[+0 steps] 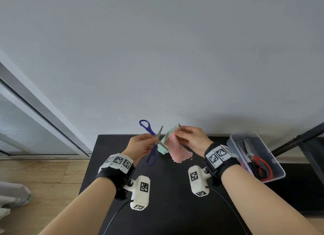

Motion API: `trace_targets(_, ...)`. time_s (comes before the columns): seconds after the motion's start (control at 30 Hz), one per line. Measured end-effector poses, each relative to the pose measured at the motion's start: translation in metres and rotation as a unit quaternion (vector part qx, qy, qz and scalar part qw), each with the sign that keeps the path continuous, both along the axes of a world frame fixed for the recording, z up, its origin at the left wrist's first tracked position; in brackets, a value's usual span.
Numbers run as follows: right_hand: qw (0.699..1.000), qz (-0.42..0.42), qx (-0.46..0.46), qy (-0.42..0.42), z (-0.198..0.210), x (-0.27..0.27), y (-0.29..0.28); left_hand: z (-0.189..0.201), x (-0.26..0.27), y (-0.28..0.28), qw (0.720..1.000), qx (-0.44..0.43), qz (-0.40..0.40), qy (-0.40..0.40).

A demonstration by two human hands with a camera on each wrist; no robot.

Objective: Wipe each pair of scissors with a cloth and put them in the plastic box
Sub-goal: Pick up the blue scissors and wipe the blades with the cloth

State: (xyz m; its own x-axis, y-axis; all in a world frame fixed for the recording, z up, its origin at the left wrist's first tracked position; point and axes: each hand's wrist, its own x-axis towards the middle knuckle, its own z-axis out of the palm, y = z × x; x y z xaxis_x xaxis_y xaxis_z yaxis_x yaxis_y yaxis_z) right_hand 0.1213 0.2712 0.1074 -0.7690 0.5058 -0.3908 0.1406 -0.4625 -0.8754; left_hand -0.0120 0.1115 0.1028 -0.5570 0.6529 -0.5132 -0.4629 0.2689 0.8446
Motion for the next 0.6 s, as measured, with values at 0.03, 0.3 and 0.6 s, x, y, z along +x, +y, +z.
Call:
trace_targets(0.03, 1.000, 0.006, -0.013, 0.005, 0.000, -0.001, -0.002, 0.000, 0.000, 0.001, 1.000, 0.000, -0.006, 0.005)
trace_targets(0.3, 0.998, 0.019, -0.055, 0.023, 0.000, -0.009, -0.016, 0.004, 0.006, 0.007, 0.999, 0.012, -0.027, 0.024)
trace_targets(0.6, 0.998, 0.056, -0.027, -0.003, -0.005, -0.009, -0.022, 0.007, 0.010, 0.008, 0.995, -0.010, -0.054, 0.089)
